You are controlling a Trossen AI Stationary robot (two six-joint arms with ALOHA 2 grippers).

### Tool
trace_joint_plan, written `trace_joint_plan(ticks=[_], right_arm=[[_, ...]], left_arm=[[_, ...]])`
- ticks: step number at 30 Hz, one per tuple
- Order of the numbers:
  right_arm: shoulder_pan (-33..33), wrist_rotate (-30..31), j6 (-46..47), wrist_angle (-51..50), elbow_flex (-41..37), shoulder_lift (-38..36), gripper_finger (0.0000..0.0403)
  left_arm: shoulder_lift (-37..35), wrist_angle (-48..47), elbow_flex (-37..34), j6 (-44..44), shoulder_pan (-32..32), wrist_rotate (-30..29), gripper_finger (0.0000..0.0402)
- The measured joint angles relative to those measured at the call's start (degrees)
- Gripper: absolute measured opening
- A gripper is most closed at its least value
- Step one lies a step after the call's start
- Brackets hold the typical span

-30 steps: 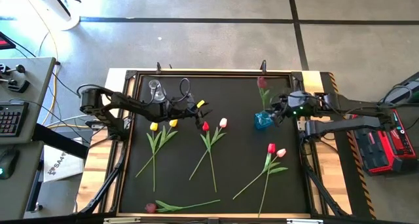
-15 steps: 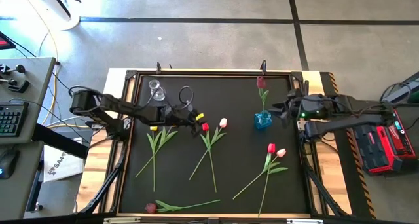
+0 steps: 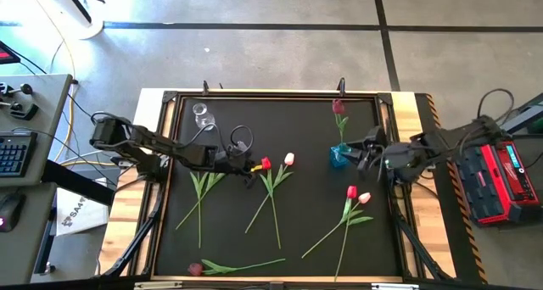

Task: Sort flowers into vase by color
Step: Put the right yellow flower into the blue vase

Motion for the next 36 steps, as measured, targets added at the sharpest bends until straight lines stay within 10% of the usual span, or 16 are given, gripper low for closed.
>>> trace_joint_plan(ticks=[17,36], right_arm=[[6.3,1.0,5.8,-2.3,0.0,12.3,0.019],[6.3,8.7,15.0,-11.2,0.0,14.0,0.019]], left_arm=[[-0.2,0.0,0.0,-0.1,-3.9,6.6,0.0184],[7.0,21.4,0.0,3.8,-7.0,-6.0,0.0184]])
